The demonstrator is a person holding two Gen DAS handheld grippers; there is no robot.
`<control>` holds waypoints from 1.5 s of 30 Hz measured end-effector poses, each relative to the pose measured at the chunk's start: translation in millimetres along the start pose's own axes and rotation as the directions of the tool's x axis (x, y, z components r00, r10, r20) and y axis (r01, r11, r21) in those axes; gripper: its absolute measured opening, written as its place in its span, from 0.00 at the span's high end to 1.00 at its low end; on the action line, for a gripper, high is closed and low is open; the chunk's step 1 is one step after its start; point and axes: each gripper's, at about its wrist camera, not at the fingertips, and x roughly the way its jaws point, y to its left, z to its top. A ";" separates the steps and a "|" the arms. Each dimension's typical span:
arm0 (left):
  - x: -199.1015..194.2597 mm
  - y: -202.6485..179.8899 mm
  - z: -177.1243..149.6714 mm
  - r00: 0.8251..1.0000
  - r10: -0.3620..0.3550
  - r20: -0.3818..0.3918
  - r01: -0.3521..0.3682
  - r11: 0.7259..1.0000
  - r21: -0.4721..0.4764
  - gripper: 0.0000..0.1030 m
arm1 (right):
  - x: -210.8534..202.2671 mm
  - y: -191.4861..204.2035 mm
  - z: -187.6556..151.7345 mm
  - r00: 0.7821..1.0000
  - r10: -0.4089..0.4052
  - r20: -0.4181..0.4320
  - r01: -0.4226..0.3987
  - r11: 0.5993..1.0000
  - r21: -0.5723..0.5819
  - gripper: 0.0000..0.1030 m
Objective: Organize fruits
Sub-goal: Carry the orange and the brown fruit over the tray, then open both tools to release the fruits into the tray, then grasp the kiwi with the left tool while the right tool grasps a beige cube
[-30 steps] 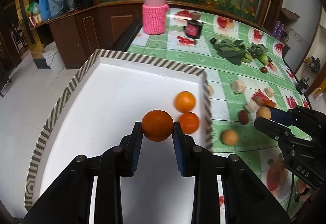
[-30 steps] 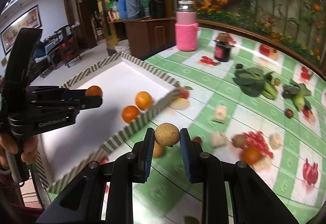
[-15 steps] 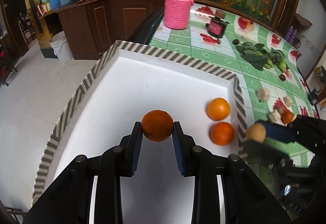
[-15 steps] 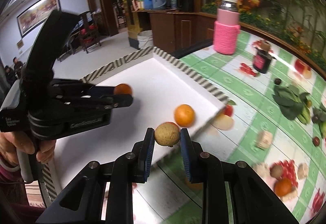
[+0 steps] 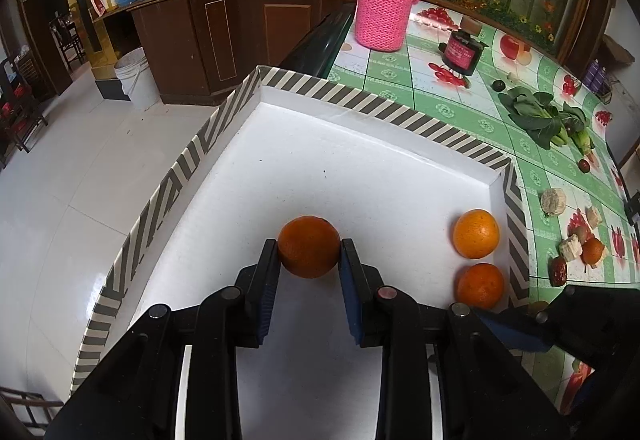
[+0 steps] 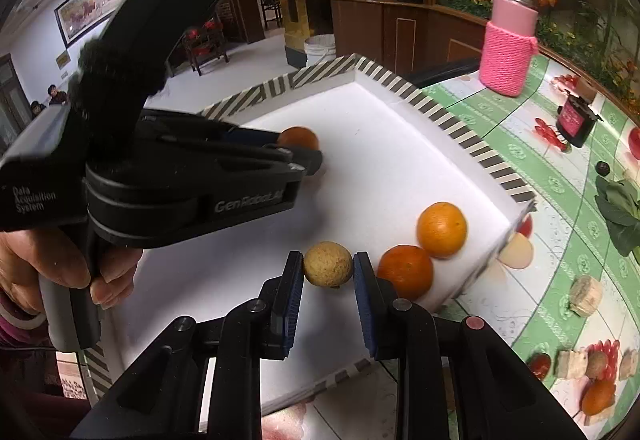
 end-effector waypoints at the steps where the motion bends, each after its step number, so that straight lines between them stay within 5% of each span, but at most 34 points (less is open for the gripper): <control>1: 0.5 0.4 0.0 1.000 -0.001 -0.003 0.001 1.000 -0.002 0.74 | 2.8 0.7 -0.2 1.000 -0.001 -0.007 0.001 1.000 -0.002 0.75; 17: 3.0 5.3 -3.3 1.000 0.014 -0.015 -0.014 0.999 -0.046 0.71 | 7.1 -3.8 -3.3 1.000 -0.001 0.011 0.000 0.999 0.033 0.69; 21: -1.5 6.4 -6.7 1.000 0.011 -0.008 -0.012 0.998 -0.058 0.51 | -9.0 -7.3 -7.2 0.999 0.020 0.041 -0.023 0.998 0.064 0.64; 25: -12.5 2.7 -11.6 1.000 0.012 0.016 -0.012 0.999 -0.050 0.38 | -33.5 -17.0 -17.6 0.994 0.023 0.104 -0.033 0.995 0.098 0.49; 29: -26.8 -5.8 -18.1 0.999 -0.008 0.051 0.010 0.999 -0.050 0.31 | -56.2 -32.8 -32.6 0.988 0.001 0.152 -0.024 0.988 0.153 0.45; 35: -49.0 -33.4 -28.5 0.995 -0.049 0.088 0.049 0.999 0.009 0.31 | -89.3 -60.9 -67.7 0.977 -0.099 0.187 0.060 0.977 0.202 0.33; 45: -75.7 -99.2 -49.8 0.980 -0.170 0.099 0.156 0.978 0.142 0.31 | -122.0 -113.7 -133.0 0.954 -0.265 0.141 0.207 0.920 0.334 0.31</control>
